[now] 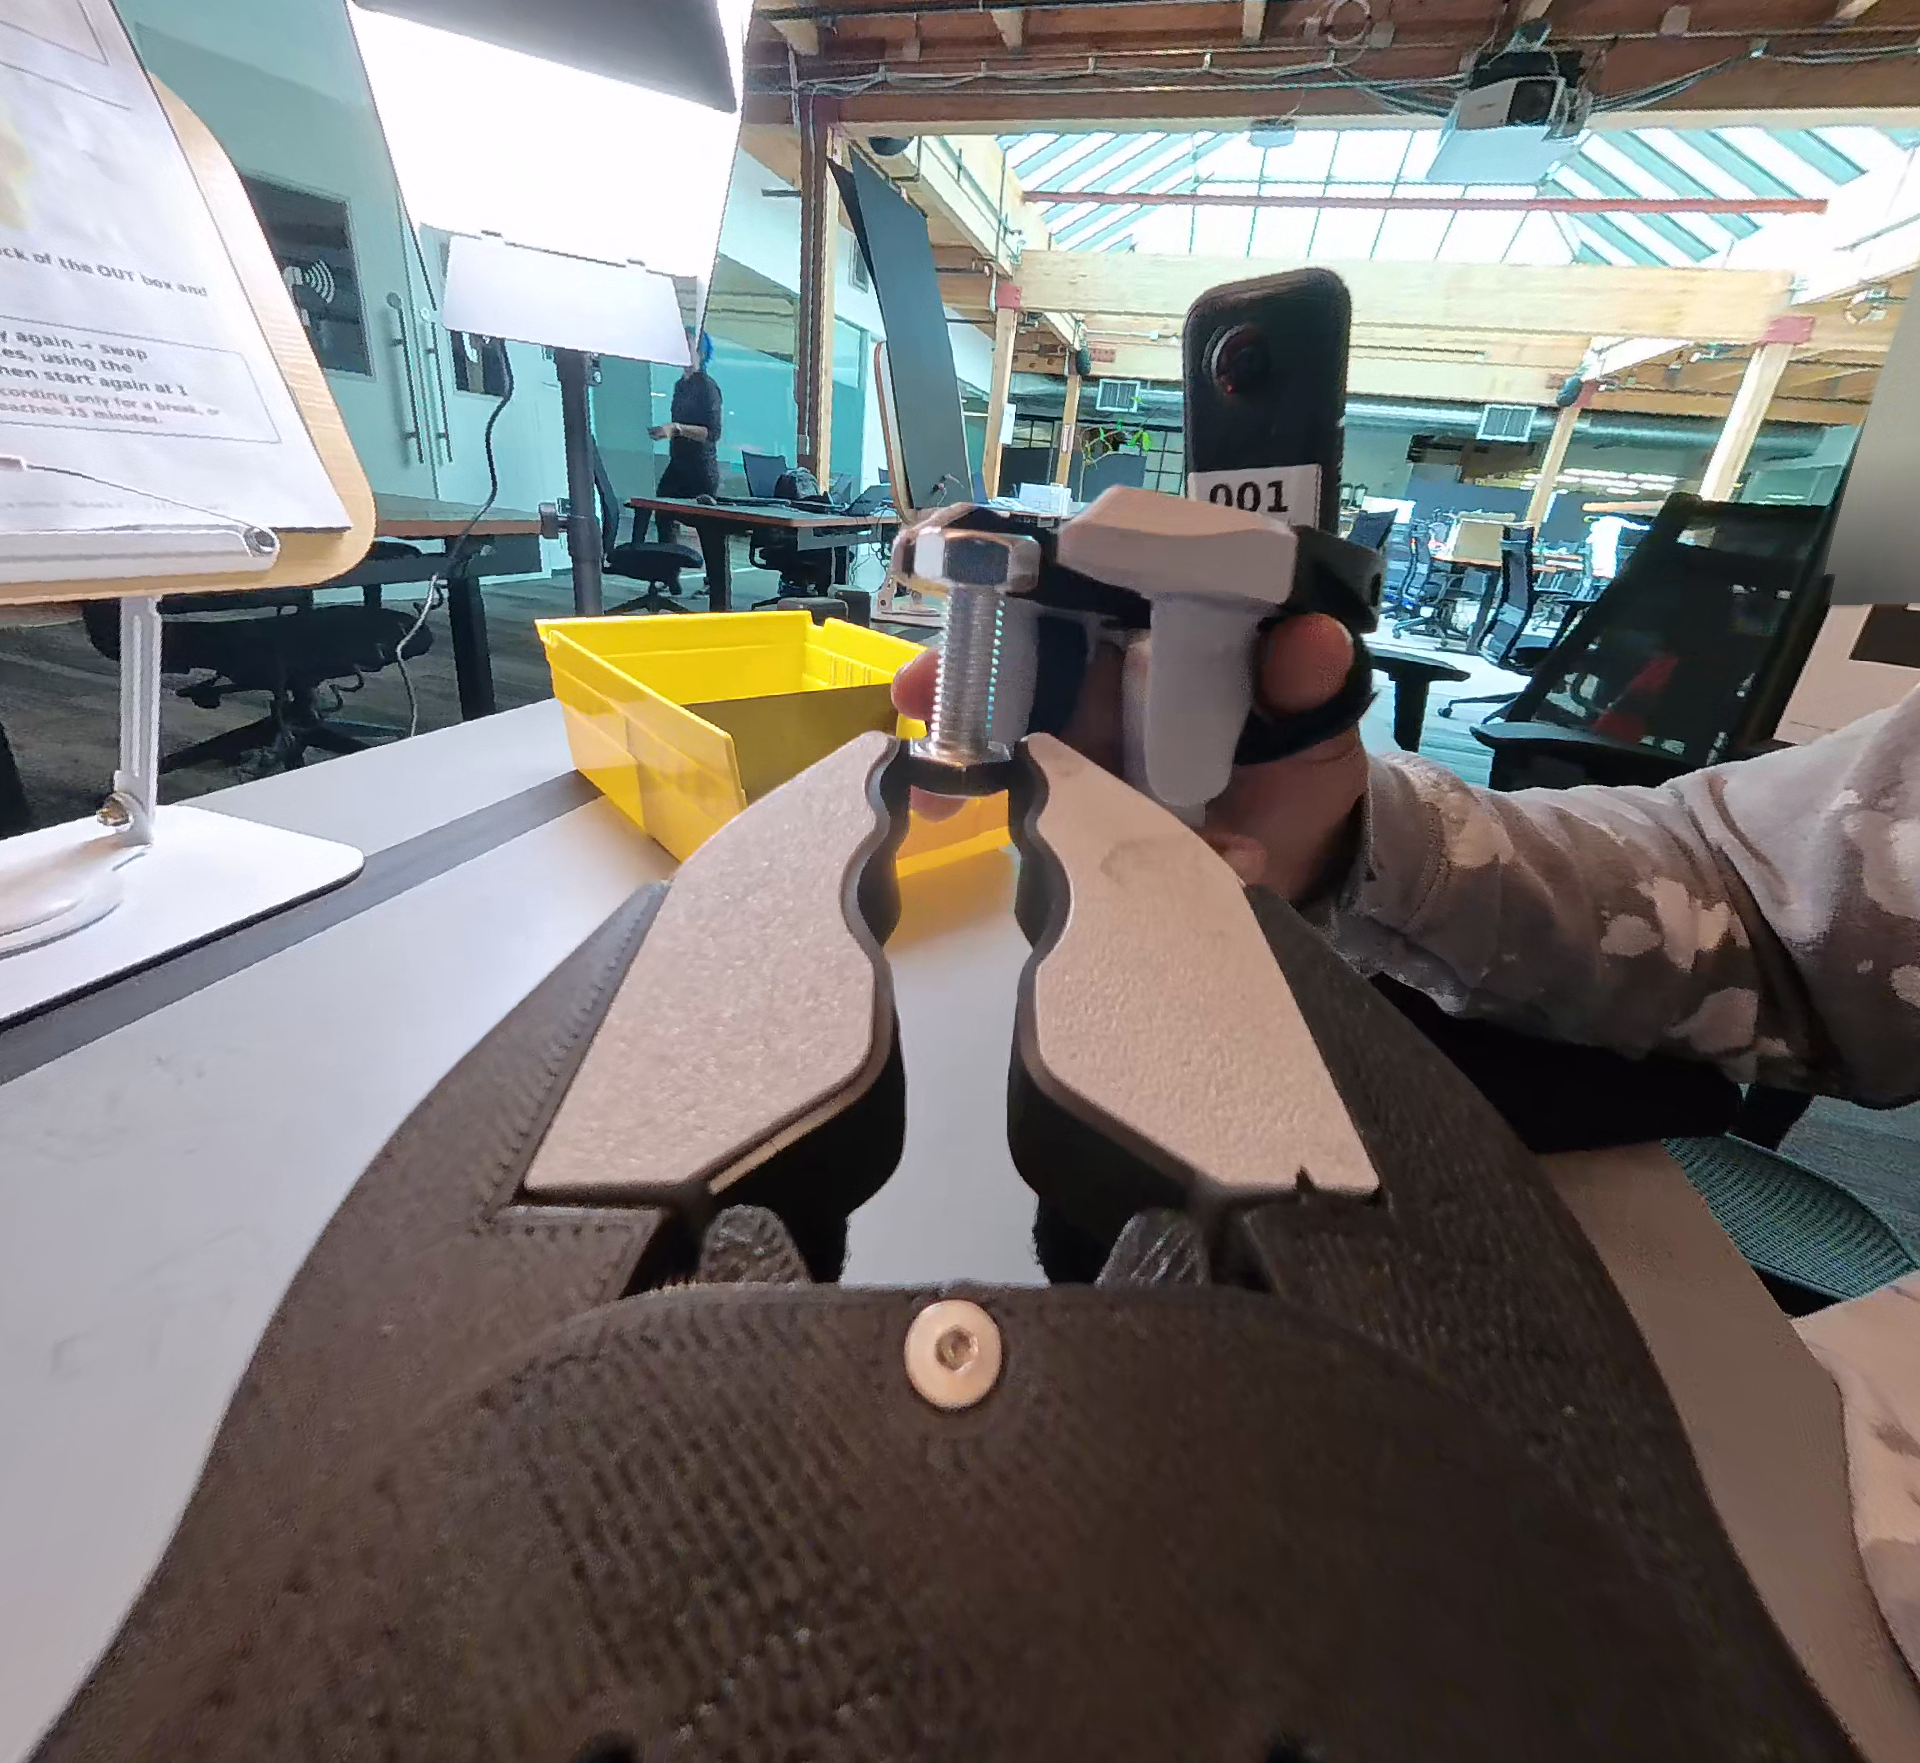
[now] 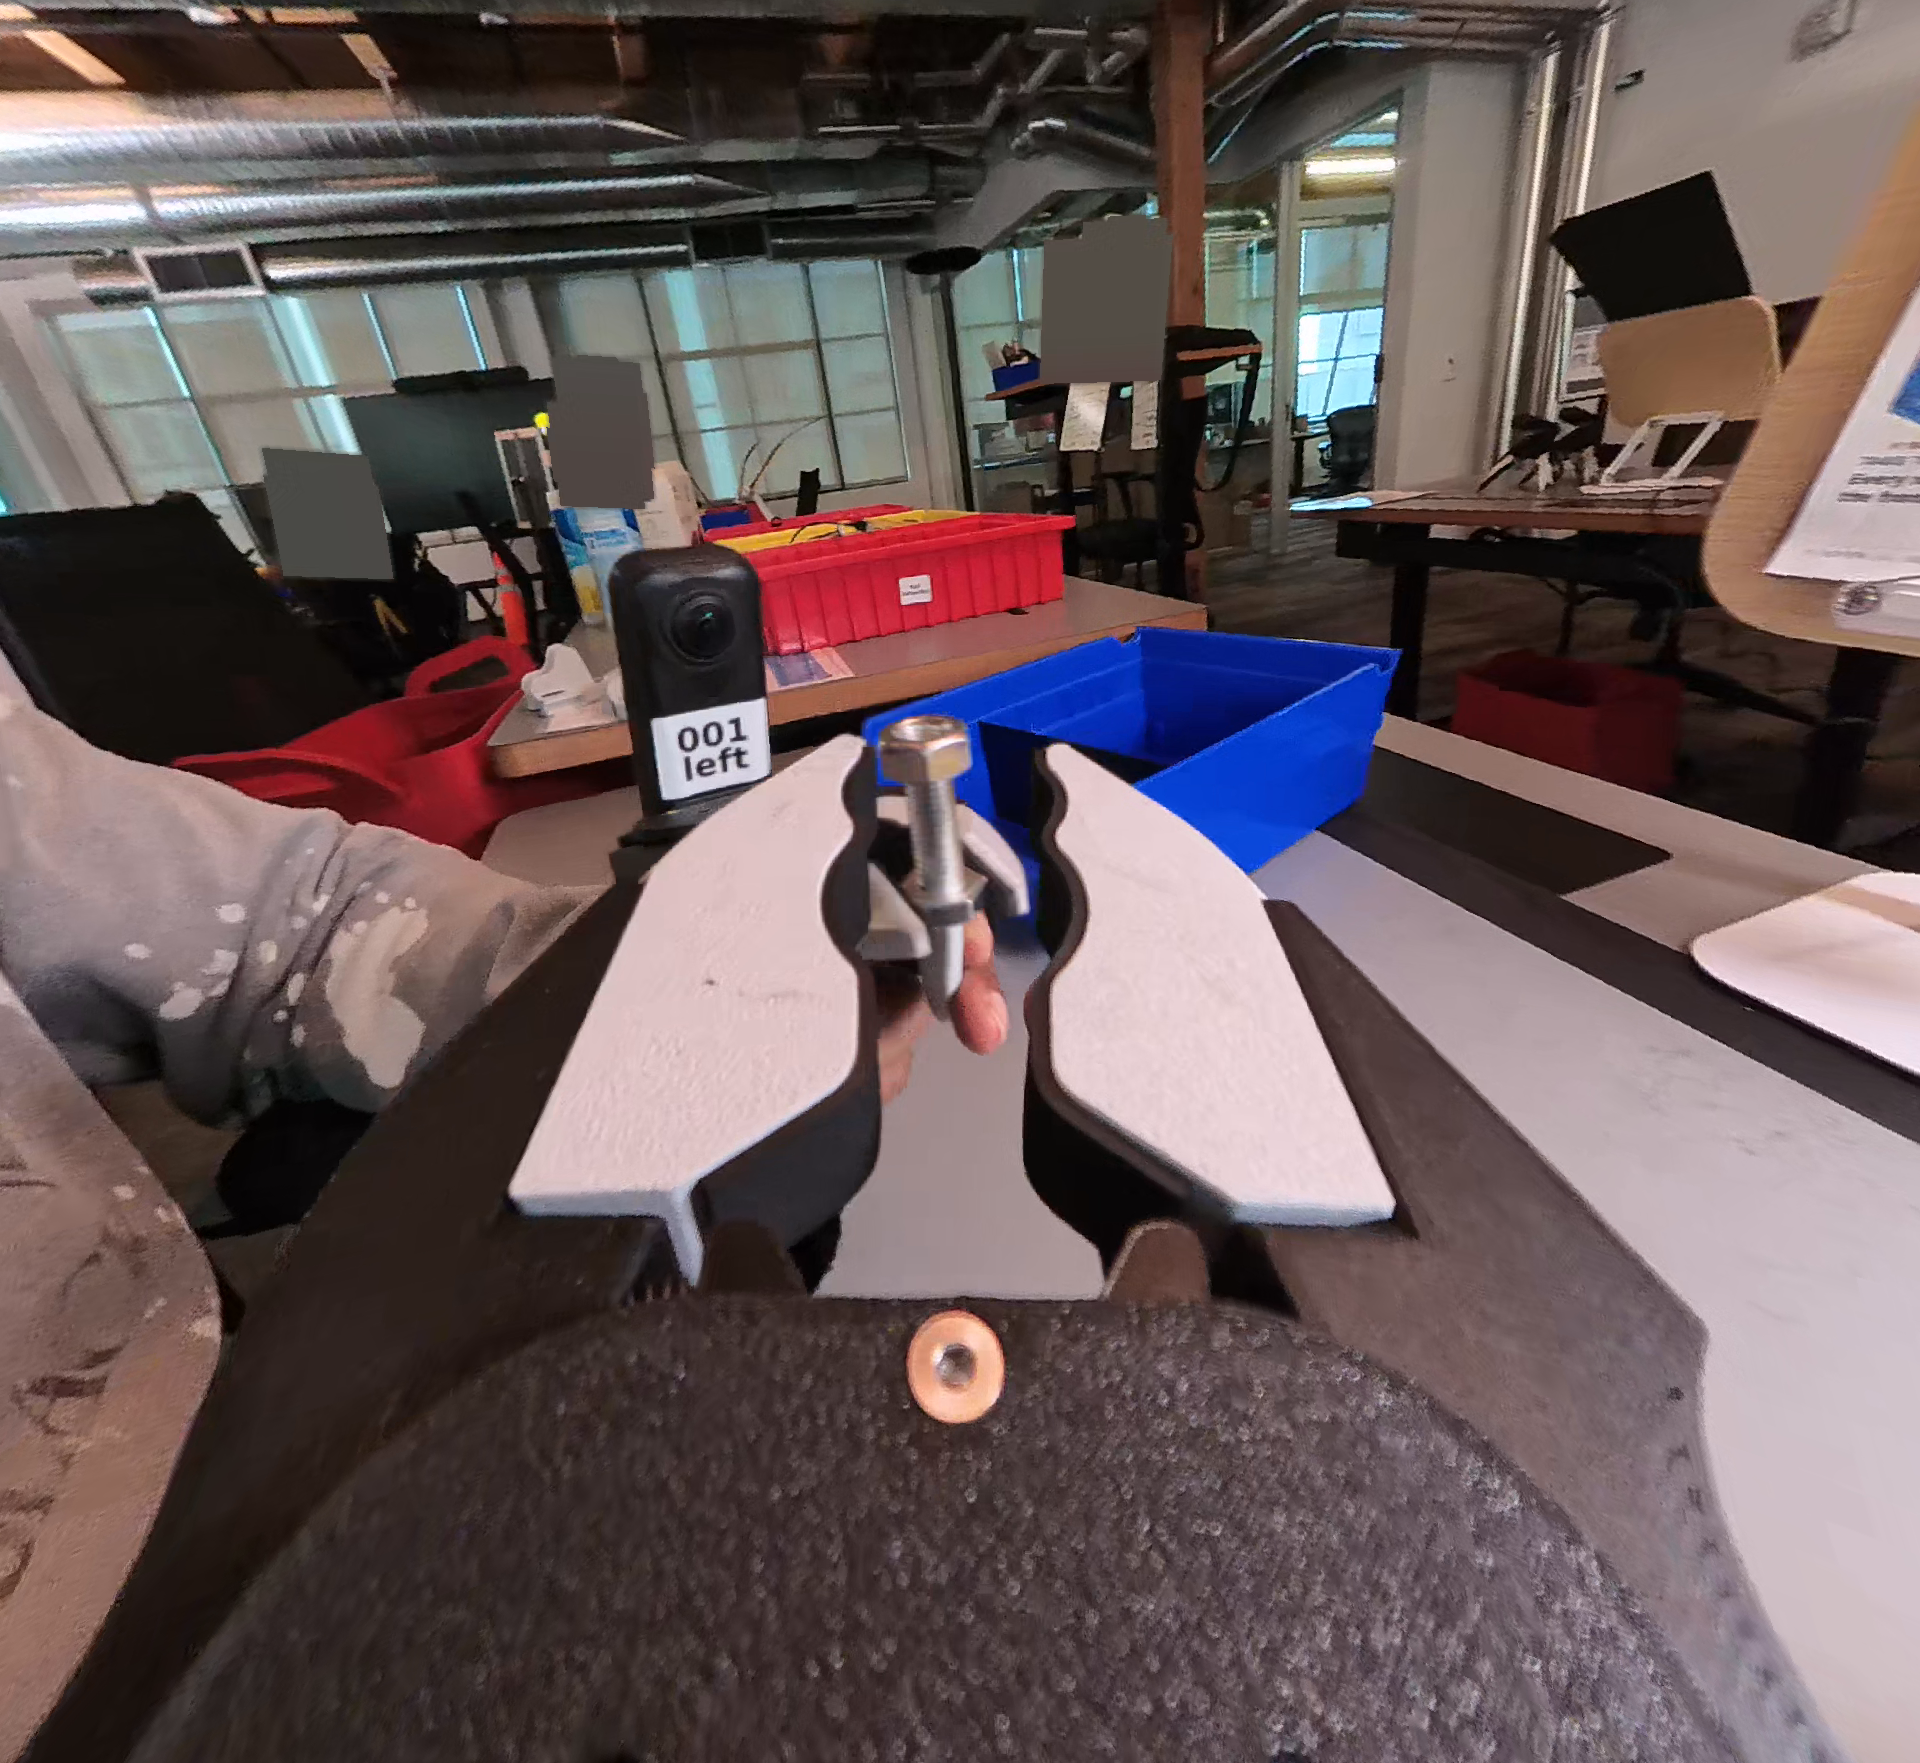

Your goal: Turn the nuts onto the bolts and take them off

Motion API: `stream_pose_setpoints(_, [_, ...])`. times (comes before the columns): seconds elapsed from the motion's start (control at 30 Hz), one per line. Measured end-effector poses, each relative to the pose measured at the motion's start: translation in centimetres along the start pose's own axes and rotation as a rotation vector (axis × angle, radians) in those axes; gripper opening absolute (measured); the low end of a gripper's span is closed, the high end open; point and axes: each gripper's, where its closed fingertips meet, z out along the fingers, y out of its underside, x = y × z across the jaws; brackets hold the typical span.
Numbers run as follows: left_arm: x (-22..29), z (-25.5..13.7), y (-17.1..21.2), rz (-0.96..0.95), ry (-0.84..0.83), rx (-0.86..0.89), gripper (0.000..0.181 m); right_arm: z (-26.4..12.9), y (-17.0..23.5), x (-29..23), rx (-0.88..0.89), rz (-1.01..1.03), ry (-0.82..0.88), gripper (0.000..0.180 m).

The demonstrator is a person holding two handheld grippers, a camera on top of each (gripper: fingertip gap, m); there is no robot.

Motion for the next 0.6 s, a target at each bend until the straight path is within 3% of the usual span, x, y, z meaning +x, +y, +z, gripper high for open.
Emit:
stream_pose_setpoints(0.1, [0.2, 0.0, 0.0, 0.004, 0.002, 0.000, 0.019, 0.2, 0.3, 0.0, -0.015, -0.017, 0.014, 0.026])
stream_pose_setpoints(0.17, [0.2, -0.2, -0.4, 0.002, 0.015, 0.021, 0.019, -0.3, -0.1, 1.1, 0.008, 0.001, 0.059, 0.010])
stream_pose_setpoints(0.47, [0.2, 0.1, 0.1, 0.006, 0.010, -0.004, 0.019, 0.3, 0.1, -0.6, -0.002, -0.015, -0.013, 0.029])
stream_pose_setpoints(0.57, [0.4, 0.0, -0.1, 0.006, 0.011, 0.006, 0.019, 0.0, 0.0, 0.0, 0.001, -0.017, 0.005, 0.024])
stream_pose_setpoints(0.6, [0.4, -0.1, -0.4, 0.003, 0.017, 0.018, 0.019, -0.3, -0.2, 0.5, 0.014, -0.009, 0.030, 0.013])
